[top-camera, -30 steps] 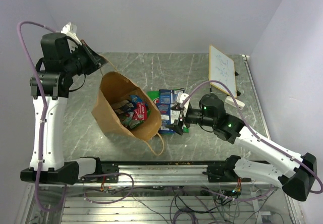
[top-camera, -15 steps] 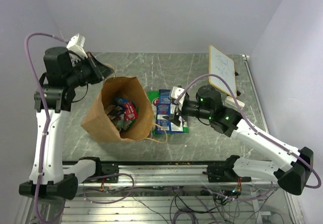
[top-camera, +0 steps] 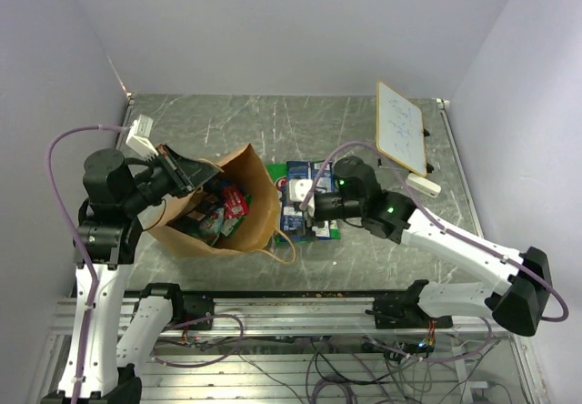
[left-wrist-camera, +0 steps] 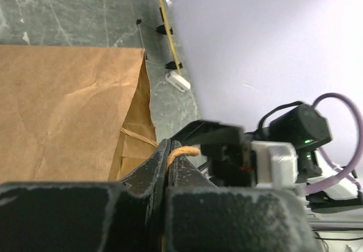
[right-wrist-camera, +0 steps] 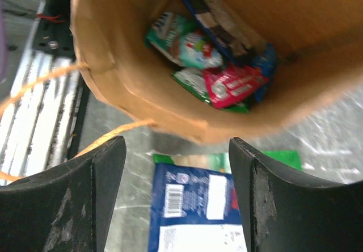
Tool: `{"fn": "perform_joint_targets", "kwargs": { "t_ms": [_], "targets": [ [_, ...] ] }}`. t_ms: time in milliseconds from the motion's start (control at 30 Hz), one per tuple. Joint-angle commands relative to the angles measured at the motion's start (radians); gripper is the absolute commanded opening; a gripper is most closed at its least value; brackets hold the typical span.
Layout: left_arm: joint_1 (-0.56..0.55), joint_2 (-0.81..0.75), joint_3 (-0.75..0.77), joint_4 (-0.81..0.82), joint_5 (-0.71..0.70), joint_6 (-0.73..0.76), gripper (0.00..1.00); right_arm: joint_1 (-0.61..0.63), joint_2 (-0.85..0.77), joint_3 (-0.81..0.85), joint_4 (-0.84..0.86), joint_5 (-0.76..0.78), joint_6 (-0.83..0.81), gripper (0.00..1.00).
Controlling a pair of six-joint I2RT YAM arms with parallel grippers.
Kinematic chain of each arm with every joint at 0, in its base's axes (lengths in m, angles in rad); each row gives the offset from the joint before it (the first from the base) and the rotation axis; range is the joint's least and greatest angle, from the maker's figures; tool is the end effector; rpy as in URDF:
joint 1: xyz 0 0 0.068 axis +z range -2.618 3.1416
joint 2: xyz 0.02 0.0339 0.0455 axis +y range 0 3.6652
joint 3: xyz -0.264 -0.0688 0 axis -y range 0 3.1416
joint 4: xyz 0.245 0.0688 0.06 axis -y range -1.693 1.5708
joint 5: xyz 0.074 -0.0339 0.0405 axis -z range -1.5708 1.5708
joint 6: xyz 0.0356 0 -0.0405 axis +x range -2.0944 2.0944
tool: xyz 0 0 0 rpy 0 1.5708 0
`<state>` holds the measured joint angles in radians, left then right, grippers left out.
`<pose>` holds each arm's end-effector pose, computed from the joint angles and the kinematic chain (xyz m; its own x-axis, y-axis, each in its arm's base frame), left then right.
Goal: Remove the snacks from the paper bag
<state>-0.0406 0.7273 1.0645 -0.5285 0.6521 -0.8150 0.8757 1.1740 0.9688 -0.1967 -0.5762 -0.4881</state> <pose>0.1336 -0.0270 0.4073 -0.5870 -0.5550 -0.5894 0.2922 0.5337 -0.7936 0.1552 0.2164 0.3252 0.2313 -0.3366 -0.9128 -0.9699 -0.0067 -0.2433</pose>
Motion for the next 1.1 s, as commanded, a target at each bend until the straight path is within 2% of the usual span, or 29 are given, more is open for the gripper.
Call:
{"fn": "perform_joint_targets", "kwargs": {
  "t_ms": [0, 200, 533, 700, 833, 1067],
  "targets": [
    [0.004, -0.045, -0.024, 0.109, 0.056, -0.120, 0.07, 0.105, 0.060, 0.018, -0.061, -0.025, -0.086, 0.72],
    [0.002, -0.051, -0.026, 0.153, 0.053, -0.166, 0.07, 0.243, 0.110, 0.019, -0.035, 0.006, -0.082, 0.69],
    [-0.005, -0.076, -0.093, 0.267, 0.083, -0.257, 0.07, 0.300, 0.158, 0.064, -0.043, 0.035, -0.083, 0.68],
    [-0.013, -0.097, -0.087, 0.202, 0.085, -0.231, 0.07, 0.336, 0.219, 0.148, -0.085, 0.088, -0.122, 0.66],
    [-0.013, -0.101, -0.060, 0.119, 0.077, -0.179, 0.07, 0.337, 0.193, 0.191, -0.052, 0.109, -0.122, 0.67],
    [-0.013, -0.127, -0.061, 0.061, 0.046, -0.160, 0.07, 0.334, 0.143, 0.190, -0.060, 0.250, -0.298, 0.67]
  ]
}}
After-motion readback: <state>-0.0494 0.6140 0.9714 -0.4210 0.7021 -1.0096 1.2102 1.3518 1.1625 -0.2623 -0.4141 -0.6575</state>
